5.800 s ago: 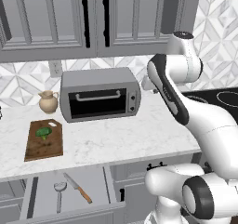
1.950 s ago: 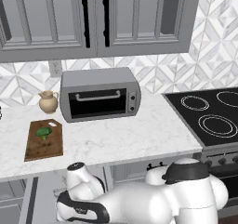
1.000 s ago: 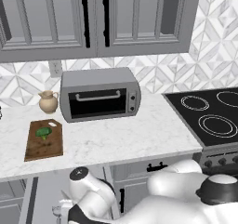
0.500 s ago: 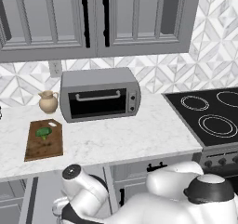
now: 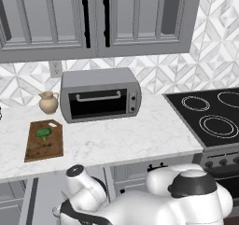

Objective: Place the appropriate cutting tool for cutting the broccoli skin on the cutting board.

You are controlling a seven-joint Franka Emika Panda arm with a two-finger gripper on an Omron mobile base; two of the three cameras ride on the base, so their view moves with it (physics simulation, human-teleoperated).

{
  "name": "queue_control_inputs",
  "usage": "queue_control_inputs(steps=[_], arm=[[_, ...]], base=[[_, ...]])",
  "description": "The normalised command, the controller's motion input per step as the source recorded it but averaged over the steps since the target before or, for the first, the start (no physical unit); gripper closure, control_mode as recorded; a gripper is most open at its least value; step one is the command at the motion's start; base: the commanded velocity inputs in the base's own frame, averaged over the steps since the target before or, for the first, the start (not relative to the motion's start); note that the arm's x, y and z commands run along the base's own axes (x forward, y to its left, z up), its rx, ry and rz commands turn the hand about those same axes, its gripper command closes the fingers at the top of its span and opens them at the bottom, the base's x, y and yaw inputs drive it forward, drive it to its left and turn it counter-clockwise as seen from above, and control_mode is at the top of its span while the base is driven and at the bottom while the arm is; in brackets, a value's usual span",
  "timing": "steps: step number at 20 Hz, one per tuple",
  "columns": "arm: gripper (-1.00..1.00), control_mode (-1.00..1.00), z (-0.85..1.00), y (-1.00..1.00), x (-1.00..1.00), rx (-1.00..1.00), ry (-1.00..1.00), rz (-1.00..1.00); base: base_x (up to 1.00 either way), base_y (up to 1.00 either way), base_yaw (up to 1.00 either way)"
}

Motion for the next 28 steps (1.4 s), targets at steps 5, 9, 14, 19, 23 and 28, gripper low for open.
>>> queue_control_inputs(steps=[5,9,14,19,23,28], arm=[[-1.00,-1.00,-0.34,0.00,0.25,0.00,0.15,0.06],[-1.00,-1.00,-0.33,0.06,0.21,0.00,0.10,0.03],[-1.00,-1.00,-0.42,0.11,0.00,-0.02,0.00,0.03],[1.00,-1.00,-0.50,0.09,-0.09,-0.02,0.00,0.02],[1.00,-1.00,-0.53,0.00,-0.04,-0.01,0.05,0.00],[1.00,-1.00,-0.27,0.00,-0.18,0.00,0.00,-0.01]], base=[[0.00,0.00,0.00],[0.00,0.00,0.00],[0.00,0.00,0.00],[0.00,0.00,0.00],[0.00,0.00,0.00],[0.00,0.00,0.00]])
